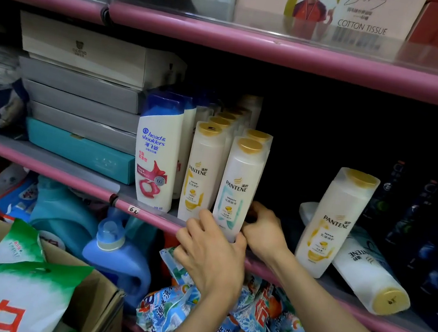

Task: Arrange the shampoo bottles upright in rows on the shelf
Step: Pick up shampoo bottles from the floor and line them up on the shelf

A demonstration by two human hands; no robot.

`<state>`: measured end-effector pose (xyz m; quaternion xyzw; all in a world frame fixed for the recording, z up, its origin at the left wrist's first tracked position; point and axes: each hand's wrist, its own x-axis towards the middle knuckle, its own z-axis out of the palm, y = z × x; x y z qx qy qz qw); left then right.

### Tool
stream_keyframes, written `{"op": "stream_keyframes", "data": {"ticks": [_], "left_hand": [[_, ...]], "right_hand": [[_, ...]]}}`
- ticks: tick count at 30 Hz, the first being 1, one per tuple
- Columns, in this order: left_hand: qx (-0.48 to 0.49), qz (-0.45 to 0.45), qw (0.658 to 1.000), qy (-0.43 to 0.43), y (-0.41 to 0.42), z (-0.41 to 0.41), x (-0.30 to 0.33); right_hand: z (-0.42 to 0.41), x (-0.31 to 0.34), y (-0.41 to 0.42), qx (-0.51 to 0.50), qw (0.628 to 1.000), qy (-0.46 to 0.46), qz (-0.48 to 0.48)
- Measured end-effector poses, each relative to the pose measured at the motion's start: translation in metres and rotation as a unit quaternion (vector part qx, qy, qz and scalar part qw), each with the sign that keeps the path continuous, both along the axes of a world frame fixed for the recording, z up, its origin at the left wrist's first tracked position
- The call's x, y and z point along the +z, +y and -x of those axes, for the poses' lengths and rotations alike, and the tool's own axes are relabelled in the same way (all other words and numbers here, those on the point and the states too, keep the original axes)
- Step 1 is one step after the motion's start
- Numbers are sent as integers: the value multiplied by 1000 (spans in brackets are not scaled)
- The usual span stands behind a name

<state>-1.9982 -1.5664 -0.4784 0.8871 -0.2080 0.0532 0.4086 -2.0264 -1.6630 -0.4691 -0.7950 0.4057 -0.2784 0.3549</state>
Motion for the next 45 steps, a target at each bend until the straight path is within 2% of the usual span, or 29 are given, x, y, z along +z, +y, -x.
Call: {"op": "stream_keyframes", "data": {"ticks": [9, 13, 16, 19, 21, 23, 25, 28, 30, 41, 45], "left_hand": [[-7, 0, 1000, 28, 1, -3, 2], [-28, -5, 999, 37, 6, -4, 8], [-51, -14, 998, 23, 14, -6, 8], [-61, -8, 998, 18, 21, -10, 10], [-71, 2, 997, 28, 23, -12, 12], [-85, 7, 996, 38, 24, -14, 12], [-95, 4, 995, 41, 26, -15, 12], [-98, -1, 995, 29, 28, -16, 11], [-97, -1, 995, 22, 29, -16, 12], [-89, 20, 996, 20, 31, -12, 4], [-86, 7, 996, 19, 30, -14, 6]], "right_hand": [[-1, 2, -1, 3, 1000, -2, -16], [11, 19, 10, 7, 999, 39, -6], [39, 30, 38, -52, 995, 26, 86], [81, 38, 66, -79, 967, -82, 229], [108, 41, 69, -116, 950, -141, 252], [126, 45, 60, -171, 946, -173, 213], [134, 50, 46, -199, 957, -148, 151], [130, 55, 27, -129, 988, -69, 46], [122, 53, 17, -105, 993, -56, -15], [48, 31, -7, -95, 987, -126, -27], [22, 24, -21, -87, 990, -97, -48]]}}
